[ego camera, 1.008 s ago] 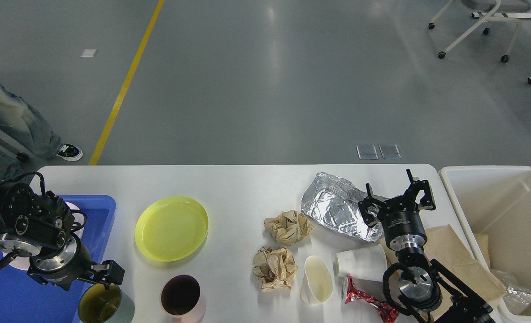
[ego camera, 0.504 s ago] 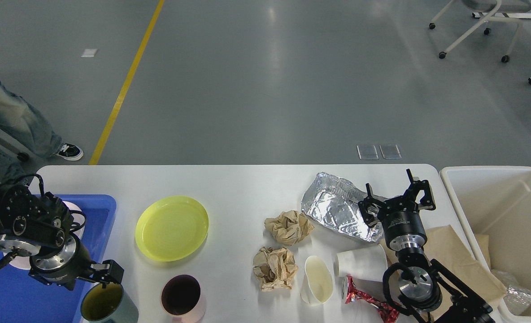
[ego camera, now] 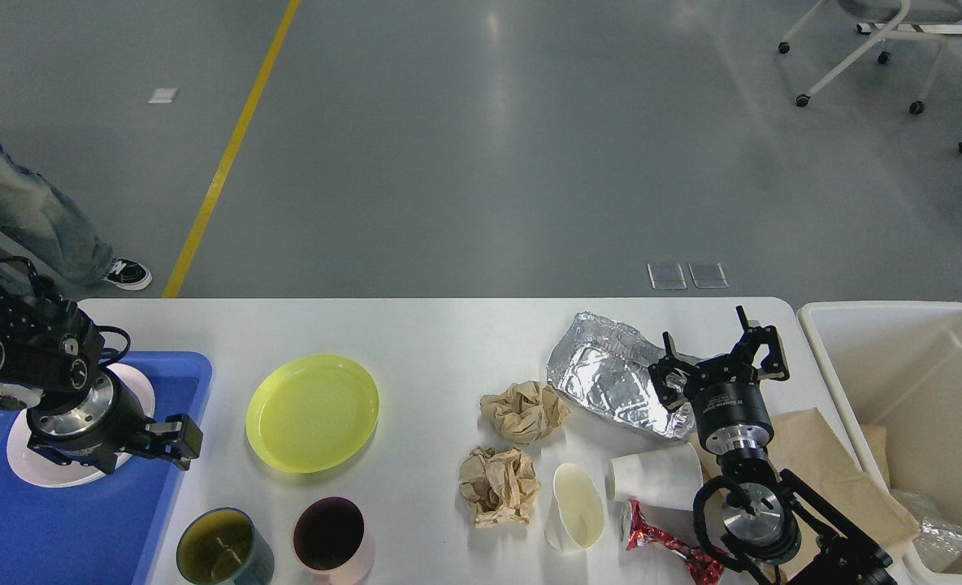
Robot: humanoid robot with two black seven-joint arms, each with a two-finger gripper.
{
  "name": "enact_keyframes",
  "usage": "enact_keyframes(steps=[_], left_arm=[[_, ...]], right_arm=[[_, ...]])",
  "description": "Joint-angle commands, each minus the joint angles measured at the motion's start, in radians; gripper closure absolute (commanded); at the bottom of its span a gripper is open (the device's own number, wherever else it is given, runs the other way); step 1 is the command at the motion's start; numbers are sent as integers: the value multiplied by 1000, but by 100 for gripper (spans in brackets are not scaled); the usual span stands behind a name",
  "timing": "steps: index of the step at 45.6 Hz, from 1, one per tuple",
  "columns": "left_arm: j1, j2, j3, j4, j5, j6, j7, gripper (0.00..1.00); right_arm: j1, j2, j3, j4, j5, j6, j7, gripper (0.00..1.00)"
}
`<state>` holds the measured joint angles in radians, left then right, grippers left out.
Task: Tidy desktop
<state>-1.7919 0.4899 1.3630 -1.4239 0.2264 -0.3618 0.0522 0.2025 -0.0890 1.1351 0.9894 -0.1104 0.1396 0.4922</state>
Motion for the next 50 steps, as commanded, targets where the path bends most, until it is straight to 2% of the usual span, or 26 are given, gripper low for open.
enact_keyframes(steps=[1, 6, 10, 17, 28, 37, 50], left_arm=[[-101, 24, 10, -6, -2, -132, -5, 4], [-242, 4, 62, -21, -2, -278, -9, 4], [-389, -68, 102, -64, -47, -377, -9, 4], [-592, -151, 173, -159, -200, -416, -9, 4], [-814, -214, 202, -309, -355, -431, -11, 4], [-862, -278, 219, -337, -438, -465, -14, 5], [-805, -275, 216, -336, -430, -457, -17, 5]], right_arm=[[0, 0, 0, 0, 0, 0, 0, 0], [0, 0, 0, 0, 0, 0, 0, 0], [0, 0, 0, -2, 0, 0, 0, 0], [0, 0, 0, -2, 0, 0, 0, 0], [0, 0, 0, -2, 0, 0, 0, 0], [0, 0, 0, -2, 0, 0, 0, 0], [0, -2, 0, 0, 0, 0, -1, 0]])
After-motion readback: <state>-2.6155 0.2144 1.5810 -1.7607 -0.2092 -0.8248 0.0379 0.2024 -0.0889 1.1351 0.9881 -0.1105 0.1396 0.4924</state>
